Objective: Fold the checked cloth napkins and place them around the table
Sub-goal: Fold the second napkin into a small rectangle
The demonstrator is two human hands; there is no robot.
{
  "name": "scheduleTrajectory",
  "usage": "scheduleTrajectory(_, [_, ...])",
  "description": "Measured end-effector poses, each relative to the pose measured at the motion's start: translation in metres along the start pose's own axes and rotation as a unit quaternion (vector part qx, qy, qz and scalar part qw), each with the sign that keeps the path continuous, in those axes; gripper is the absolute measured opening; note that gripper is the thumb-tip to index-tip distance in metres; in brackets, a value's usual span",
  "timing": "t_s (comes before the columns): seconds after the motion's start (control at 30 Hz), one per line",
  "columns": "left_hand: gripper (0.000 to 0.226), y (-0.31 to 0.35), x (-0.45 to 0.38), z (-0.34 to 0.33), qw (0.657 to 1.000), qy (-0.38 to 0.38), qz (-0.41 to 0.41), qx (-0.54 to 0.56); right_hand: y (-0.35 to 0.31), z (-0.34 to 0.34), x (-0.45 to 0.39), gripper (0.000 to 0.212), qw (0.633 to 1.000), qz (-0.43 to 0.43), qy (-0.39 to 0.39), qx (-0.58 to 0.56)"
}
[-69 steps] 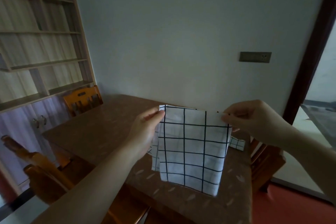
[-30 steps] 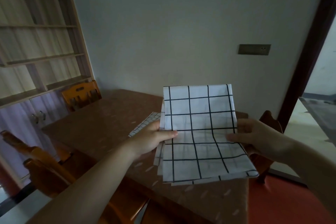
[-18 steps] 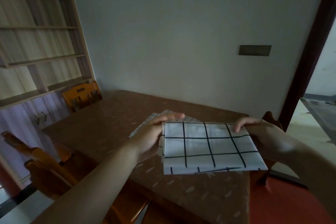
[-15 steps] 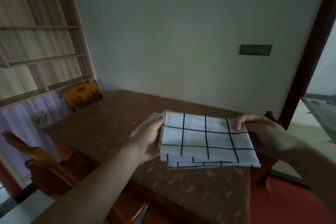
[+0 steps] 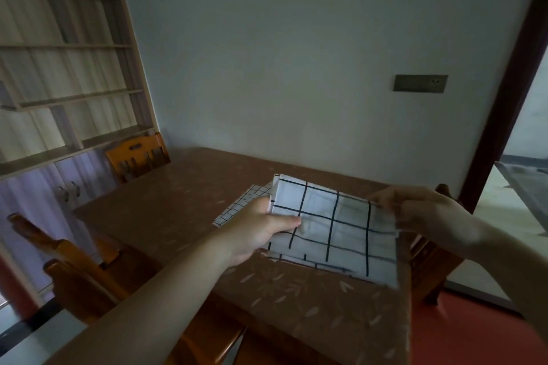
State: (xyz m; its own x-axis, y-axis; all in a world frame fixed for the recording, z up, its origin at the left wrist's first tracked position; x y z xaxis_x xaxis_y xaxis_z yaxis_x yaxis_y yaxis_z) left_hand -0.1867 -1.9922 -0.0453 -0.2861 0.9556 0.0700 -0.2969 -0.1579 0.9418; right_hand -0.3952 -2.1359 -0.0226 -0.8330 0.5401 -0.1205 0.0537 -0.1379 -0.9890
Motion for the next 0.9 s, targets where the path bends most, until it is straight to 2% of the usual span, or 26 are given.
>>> scheduleTrajectory(0.1, [0.021,0.012,0.003,-0.003,0.989,-0.033,-0.022,-0.142,-0.016,-0.015,-0.005,0.037,0.988,0.047,-0.012,0.150])
scheduleTrajectory(0.17, [0.029,0.019,0.005,-0.008,0.978,-0.070,-0.035,-0.193,-0.025,-0.037,-0.010,0.042,0.967,0.062,-0.005,0.248])
scheduleTrajectory(0.27, [0.031,0.030,0.007,-0.014,0.973,-0.121,-0.059,-0.190,-0.033,-0.059,-0.015,0.022,0.949,0.086,0.026,0.301])
scheduleTrajectory(0.37, [0.028,0.033,0.005,-0.004,0.986,-0.067,-0.077,-0.135,-0.037,-0.060,-0.013,0.007,0.971,0.112,0.065,0.202])
scheduleTrajectory(0.43, [0.021,0.031,0.002,0.005,0.996,0.011,-0.079,-0.050,-0.036,-0.054,-0.013,0.011,0.982,0.116,0.110,0.102])
scheduleTrajectory(0.5, [0.008,0.024,-0.001,0.010,0.993,0.079,-0.057,0.059,-0.031,-0.050,-0.014,0.015,0.978,0.120,0.156,0.063])
scheduleTrajectory(0.53, [0.010,0.019,-0.003,0.011,0.988,0.103,-0.037,0.111,-0.028,-0.050,-0.015,0.014,0.977,0.117,0.166,0.057])
scheduleTrajectory(0.6, [0.029,0.018,-0.003,0.007,0.980,0.117,-0.023,0.160,-0.025,-0.051,-0.016,0.016,0.978,0.112,0.169,0.045])
scheduleTrajectory(0.63, [0.032,0.018,-0.003,0.005,0.980,0.117,-0.024,0.162,-0.023,-0.052,-0.016,0.021,0.978,0.115,0.168,0.041])
scheduleTrajectory(0.73, [0.007,0.019,-0.005,0.000,0.976,0.128,-0.019,0.175,-0.023,-0.057,-0.015,0.042,0.971,0.143,0.183,0.052])
scheduleTrajectory(0.77, [0.006,0.021,-0.004,-0.002,0.975,0.135,-0.020,0.177,-0.023,-0.057,-0.015,0.044,0.967,0.154,0.197,0.056])
scheduleTrajectory(0.8, [0.012,0.021,-0.005,-0.005,0.973,0.135,-0.022,0.185,-0.024,-0.058,-0.014,0.043,0.963,0.163,0.209,0.055])
scheduleTrajectory(0.87, [0.038,0.018,-0.006,-0.010,0.974,0.121,-0.013,0.192,-0.027,-0.059,-0.012,0.037,0.954,0.181,0.231,0.056])
scheduleTrajectory(0.9, [0.039,0.015,-0.005,-0.013,0.981,0.121,-0.012,0.154,-0.028,-0.058,-0.011,0.035,0.950,0.190,0.241,0.060])
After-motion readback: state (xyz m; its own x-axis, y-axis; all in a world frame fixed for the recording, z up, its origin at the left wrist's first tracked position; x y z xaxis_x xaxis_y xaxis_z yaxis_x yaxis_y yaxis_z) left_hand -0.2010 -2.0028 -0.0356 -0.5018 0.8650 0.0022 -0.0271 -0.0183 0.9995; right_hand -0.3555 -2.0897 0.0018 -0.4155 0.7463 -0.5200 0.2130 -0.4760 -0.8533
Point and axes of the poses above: each hand's wrist, its own x-axis away from the middle knuckle, its own z-axis out of the back of the hand, y = z × x, the point moved 5 cm from there along -x, towards the middle knuckle, and after that the axes turned 8 degrees about -x, right-handed, at the moved point
